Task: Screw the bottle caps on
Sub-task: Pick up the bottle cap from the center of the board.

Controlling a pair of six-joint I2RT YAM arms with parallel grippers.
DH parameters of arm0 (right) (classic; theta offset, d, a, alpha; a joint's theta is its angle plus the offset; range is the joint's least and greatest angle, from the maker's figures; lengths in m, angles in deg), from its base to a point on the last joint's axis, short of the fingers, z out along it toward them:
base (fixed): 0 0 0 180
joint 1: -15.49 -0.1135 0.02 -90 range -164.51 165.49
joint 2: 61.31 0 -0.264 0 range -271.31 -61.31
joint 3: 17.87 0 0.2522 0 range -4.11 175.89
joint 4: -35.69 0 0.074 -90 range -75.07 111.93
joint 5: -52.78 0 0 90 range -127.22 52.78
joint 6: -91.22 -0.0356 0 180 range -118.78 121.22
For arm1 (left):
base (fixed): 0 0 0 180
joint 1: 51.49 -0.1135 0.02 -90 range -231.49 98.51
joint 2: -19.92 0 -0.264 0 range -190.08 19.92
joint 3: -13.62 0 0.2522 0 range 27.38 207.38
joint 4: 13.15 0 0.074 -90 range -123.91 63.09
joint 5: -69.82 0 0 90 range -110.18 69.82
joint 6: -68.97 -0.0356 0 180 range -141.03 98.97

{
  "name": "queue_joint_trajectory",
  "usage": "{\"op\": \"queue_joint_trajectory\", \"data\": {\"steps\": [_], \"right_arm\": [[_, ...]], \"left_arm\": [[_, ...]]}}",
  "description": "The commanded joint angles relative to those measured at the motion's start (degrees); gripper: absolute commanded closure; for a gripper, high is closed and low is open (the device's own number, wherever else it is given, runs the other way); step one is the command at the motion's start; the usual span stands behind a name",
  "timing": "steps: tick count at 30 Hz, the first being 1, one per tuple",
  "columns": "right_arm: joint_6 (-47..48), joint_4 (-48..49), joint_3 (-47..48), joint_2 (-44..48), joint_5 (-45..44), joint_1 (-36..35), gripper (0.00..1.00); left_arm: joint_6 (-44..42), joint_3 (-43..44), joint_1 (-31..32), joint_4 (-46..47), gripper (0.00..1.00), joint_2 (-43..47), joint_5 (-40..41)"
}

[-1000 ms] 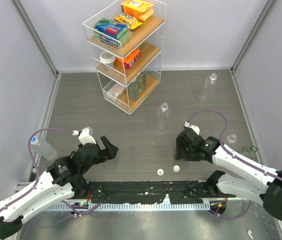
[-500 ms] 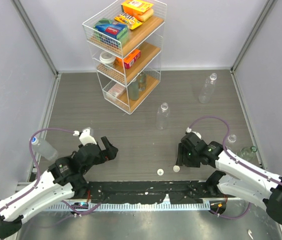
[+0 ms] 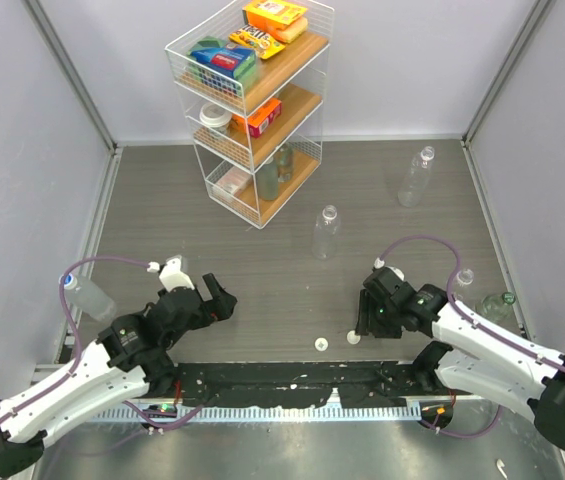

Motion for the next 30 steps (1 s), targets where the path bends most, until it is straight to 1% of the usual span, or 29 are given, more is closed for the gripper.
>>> {"op": "queue_joint_trajectory", "data": {"steps": [1,2,3,6,10,16,20,23,26,30], "right_arm": [[-0.49,-0.18,0.27,1.45,0.81,-0.26,0.47],[-0.14,-0.27,0.27,1.45,0.82,-0.26,0.48],[-0.14,-0.62,0.27,1.54,2.82,-0.17,0.48],[0.38,-0.89,0.09,1.63,3.45,-0.26,0.49],[1.53,1.66,0.27,1.72,7.49,-0.34,0.49],[2.06,0.87,0.1,1.01,7.23,-0.34,0.51],[2.67,2.19,0.09,1.54,9.95,-0.43,0.51],[3.02,0.79,0.44,1.37,9.43,-0.52,0.52],[2.76,-0.97,0.18,1.02,6.19,-0.43,0.52],[1.88,0.6,-0.61,1.36,6.09,-0.52,0.52]], "left_arm": [[-0.09,-0.35,0.2,2.41,0.0,-0.06,0.25],[-0.09,-0.53,0.2,2.5,0.0,-0.07,0.25],[-0.09,-0.44,0.2,2.5,0.0,-0.15,0.34],[0.0,-0.44,0.2,2.41,0.0,-0.24,0.43],[-0.18,-0.7,0.2,2.24,0.0,-0.15,0.43],[0.35,-0.44,0.2,1.01,0.0,0.29,1.31],[0.44,-0.79,0.2,1.36,0.0,0.72,1.31],[0.79,-0.53,0.2,0.48,0.0,0.73,1.39],[1.05,-0.44,0.2,0.13,0.0,0.9,1.57],[1.14,-0.53,0.2,0.39,0.0,1.08,1.13]]}}
